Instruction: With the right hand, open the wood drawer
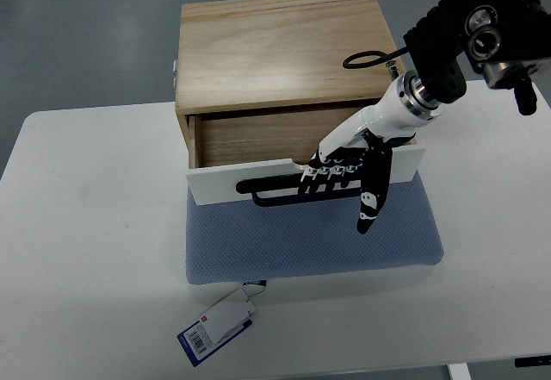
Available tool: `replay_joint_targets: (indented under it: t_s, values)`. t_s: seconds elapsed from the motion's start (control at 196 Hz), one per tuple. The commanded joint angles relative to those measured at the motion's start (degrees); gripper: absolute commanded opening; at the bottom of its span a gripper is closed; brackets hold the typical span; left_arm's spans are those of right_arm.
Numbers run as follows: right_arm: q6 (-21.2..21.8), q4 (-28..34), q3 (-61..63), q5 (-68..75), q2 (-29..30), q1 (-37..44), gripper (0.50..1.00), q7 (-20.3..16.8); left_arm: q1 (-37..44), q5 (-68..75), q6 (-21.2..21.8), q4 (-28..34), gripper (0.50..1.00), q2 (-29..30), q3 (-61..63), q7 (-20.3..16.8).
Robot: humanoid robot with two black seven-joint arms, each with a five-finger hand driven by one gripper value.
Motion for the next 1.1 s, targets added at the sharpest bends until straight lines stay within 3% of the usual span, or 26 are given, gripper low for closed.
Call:
replay_joint_targets:
  t_s: [0.0,0.652,0.989,1.096]
  values:
    - [0.42,0.92,-0.11,0.00,-0.22,0.72,0.928,0.01,0.00,0.00,-0.01,0.00,1.000,0.00,0.00,0.05]
    - [2.18,1.63,0.77,0.27,-5.49,6.96,0.928,0.27,0.00,0.00,-0.01,0.00,1.000,0.00,0.00,-0.03]
    - [1.12,-4.17,9.30,7.47,-16.39,6.17,0.928,0.98,0.00,0.00,-0.01,0.00,1.000,0.00,0.00,-0.03]
    - [-3.79,-9.09,17.73,11.07,-21.93,-0.15,0.928,1.06,0.00,0.00,-0.01,0.00,1.000,0.00,0.00,-0.03]
